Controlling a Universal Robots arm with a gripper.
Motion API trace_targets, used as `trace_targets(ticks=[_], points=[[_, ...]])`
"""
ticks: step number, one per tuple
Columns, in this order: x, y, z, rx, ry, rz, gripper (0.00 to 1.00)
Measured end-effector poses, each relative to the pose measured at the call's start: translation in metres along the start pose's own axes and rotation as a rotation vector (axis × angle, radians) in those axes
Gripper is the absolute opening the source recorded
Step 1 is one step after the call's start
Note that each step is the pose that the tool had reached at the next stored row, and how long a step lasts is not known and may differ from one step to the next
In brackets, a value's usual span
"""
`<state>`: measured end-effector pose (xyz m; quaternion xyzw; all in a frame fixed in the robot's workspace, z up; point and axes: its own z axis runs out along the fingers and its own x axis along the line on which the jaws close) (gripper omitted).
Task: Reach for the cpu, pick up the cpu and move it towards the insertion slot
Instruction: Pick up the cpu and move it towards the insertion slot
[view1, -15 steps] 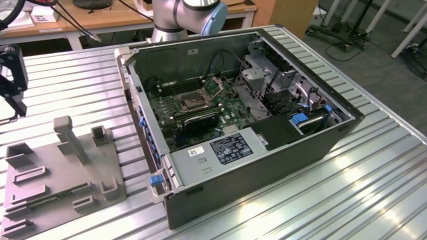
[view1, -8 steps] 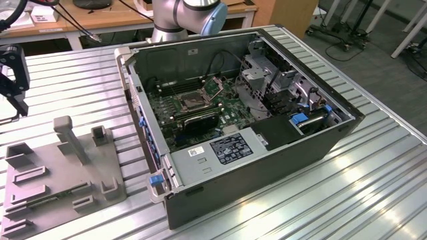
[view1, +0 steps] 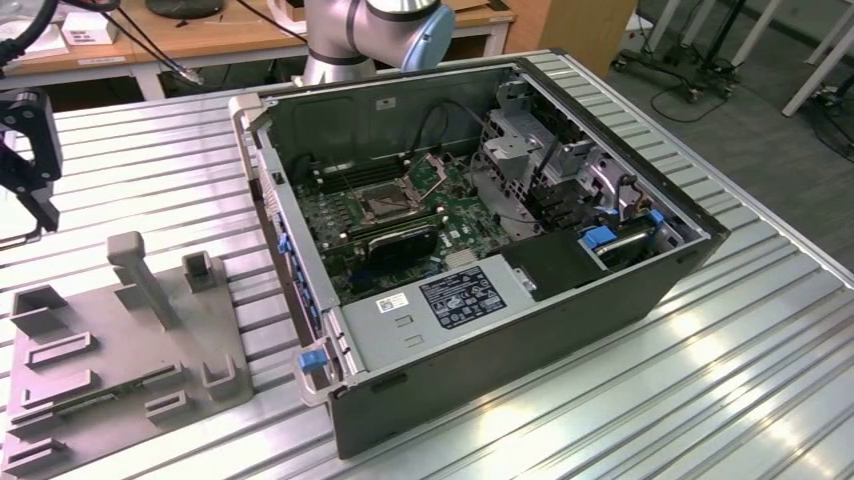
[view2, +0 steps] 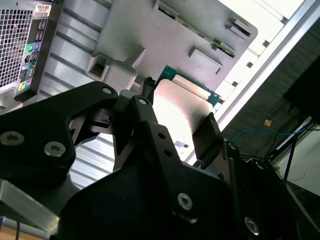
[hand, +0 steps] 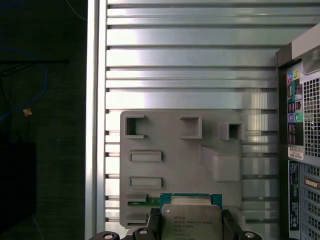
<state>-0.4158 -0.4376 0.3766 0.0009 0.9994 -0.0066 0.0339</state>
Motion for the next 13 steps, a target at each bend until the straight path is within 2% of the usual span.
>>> trace_targets(ticks=[13], points=[[-0.0015,0.0002,0.0001,0.0,-0.0001,0.0,0.55]])
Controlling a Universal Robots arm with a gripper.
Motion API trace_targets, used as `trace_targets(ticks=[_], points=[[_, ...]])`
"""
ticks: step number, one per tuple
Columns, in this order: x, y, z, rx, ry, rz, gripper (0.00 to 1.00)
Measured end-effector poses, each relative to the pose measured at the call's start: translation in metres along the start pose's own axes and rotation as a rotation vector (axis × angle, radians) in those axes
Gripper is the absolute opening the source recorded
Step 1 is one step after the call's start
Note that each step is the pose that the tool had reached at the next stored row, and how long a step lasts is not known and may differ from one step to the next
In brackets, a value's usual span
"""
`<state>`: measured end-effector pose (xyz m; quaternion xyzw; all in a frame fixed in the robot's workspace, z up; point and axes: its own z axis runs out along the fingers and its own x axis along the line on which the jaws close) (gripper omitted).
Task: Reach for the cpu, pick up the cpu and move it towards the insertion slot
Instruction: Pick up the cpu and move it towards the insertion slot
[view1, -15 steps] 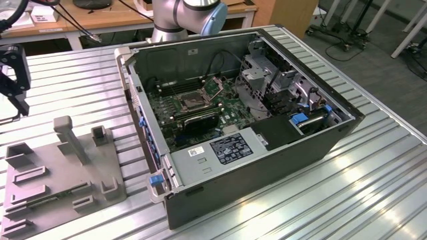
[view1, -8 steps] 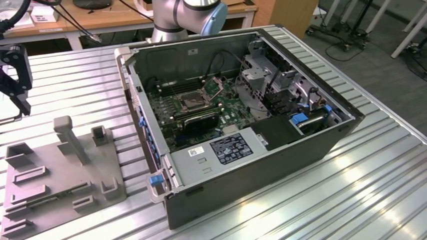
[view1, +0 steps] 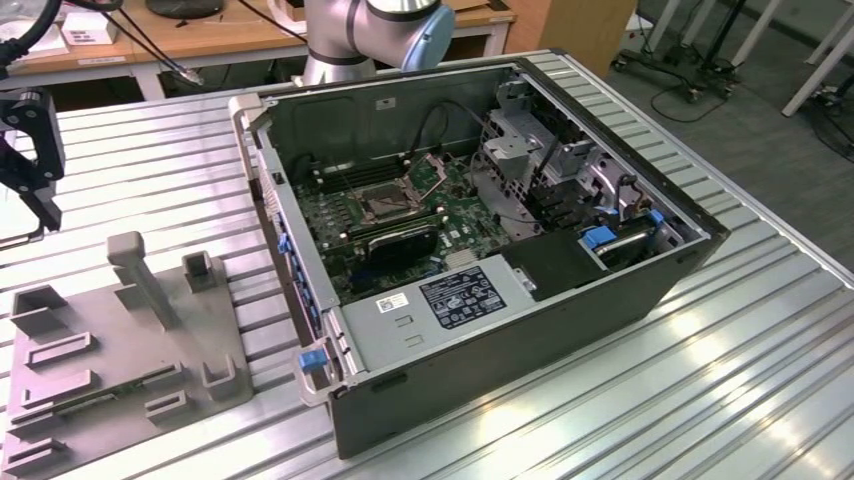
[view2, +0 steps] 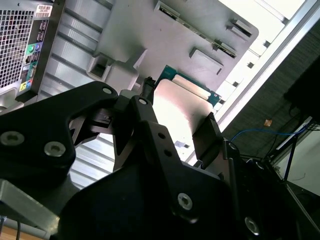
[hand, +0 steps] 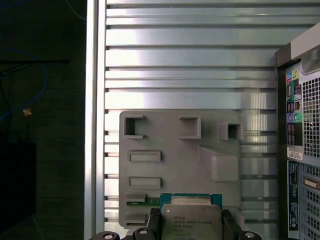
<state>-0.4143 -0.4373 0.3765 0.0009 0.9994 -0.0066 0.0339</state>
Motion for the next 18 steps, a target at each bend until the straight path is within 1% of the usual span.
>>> trace_targets(ticks=[11,18], points=[[-0.0019,0.0,0.0001,0.0,0.0,0.0,0.55],[-0.0043,0.0,0.0004,0.0,-0.0001,0.0,0.55]])
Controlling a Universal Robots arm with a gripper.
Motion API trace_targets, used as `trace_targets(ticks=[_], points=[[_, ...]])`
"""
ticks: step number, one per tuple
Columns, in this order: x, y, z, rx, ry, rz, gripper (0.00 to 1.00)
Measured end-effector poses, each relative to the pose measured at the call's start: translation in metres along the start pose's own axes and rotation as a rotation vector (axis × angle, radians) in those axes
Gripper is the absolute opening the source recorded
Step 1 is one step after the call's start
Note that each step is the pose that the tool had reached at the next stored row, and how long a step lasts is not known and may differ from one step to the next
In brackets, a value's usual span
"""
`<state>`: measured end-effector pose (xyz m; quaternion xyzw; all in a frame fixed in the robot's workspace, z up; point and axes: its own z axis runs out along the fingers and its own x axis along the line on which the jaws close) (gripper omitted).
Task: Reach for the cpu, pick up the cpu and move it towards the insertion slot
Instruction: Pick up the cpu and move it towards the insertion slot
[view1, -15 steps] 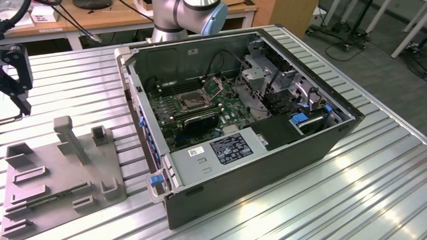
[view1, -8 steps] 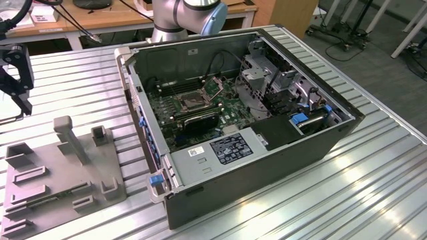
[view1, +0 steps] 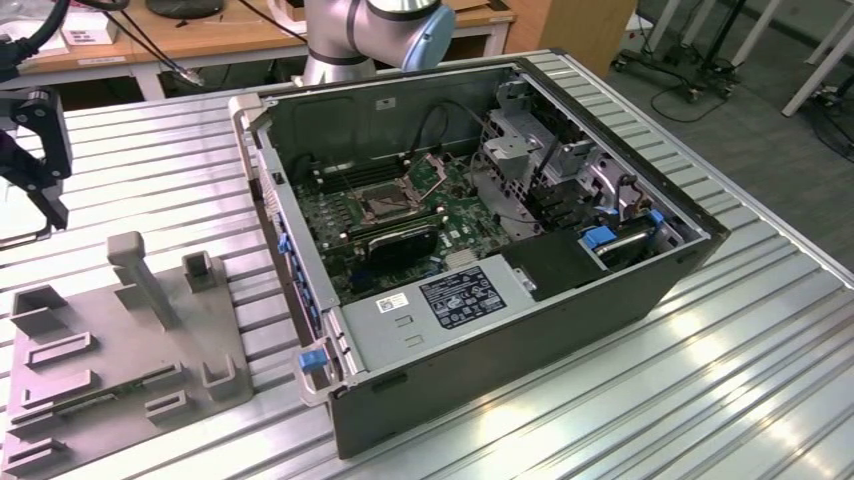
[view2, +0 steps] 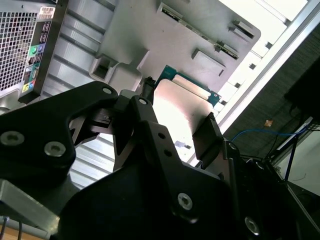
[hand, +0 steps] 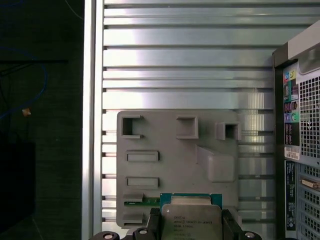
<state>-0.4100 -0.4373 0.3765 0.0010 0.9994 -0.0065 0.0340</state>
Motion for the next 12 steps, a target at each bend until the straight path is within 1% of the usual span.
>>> trace_targets(ticks=[12], points=[[-0.0036,0.0,0.0002,0.0,0.0,0.0,0.55]])
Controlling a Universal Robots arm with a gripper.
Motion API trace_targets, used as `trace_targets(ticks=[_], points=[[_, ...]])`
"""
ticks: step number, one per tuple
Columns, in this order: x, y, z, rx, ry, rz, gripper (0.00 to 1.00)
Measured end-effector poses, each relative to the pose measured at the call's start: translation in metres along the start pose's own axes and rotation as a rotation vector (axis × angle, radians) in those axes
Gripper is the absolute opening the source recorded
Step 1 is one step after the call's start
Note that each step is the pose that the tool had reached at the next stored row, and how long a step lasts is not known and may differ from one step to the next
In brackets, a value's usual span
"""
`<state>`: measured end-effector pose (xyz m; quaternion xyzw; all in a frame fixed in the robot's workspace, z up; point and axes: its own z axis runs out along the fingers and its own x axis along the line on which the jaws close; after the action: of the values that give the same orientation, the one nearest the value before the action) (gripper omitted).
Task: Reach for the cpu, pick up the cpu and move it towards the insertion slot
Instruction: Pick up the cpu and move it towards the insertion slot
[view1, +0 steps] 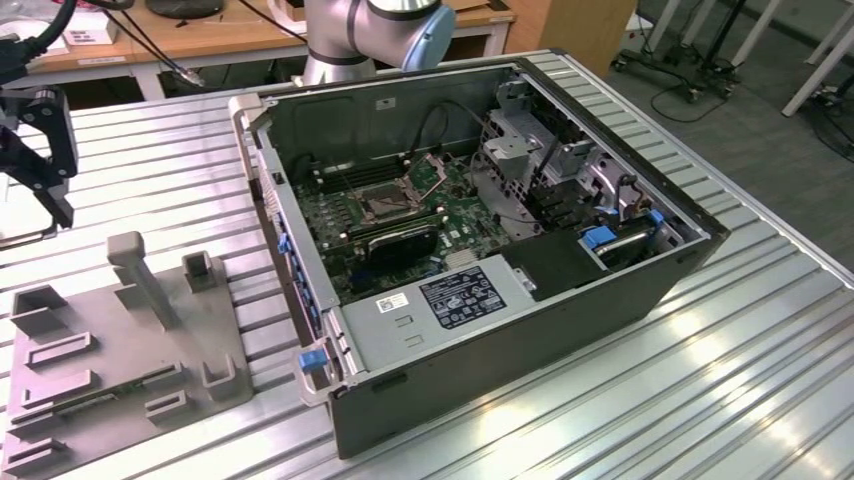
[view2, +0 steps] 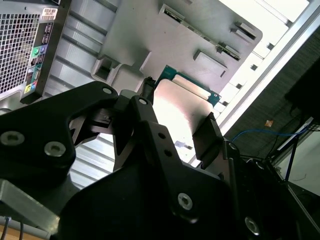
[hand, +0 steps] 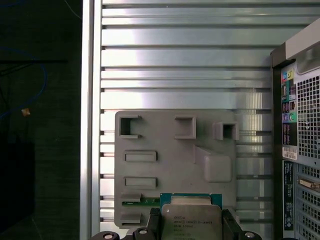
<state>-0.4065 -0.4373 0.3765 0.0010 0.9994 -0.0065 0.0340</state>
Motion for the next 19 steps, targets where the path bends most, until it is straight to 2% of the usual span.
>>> trace_targets(ticks=[19], points=[[-0.0014,0.0,-0.0026,0.0002,0.0003,0.0,0.55]])
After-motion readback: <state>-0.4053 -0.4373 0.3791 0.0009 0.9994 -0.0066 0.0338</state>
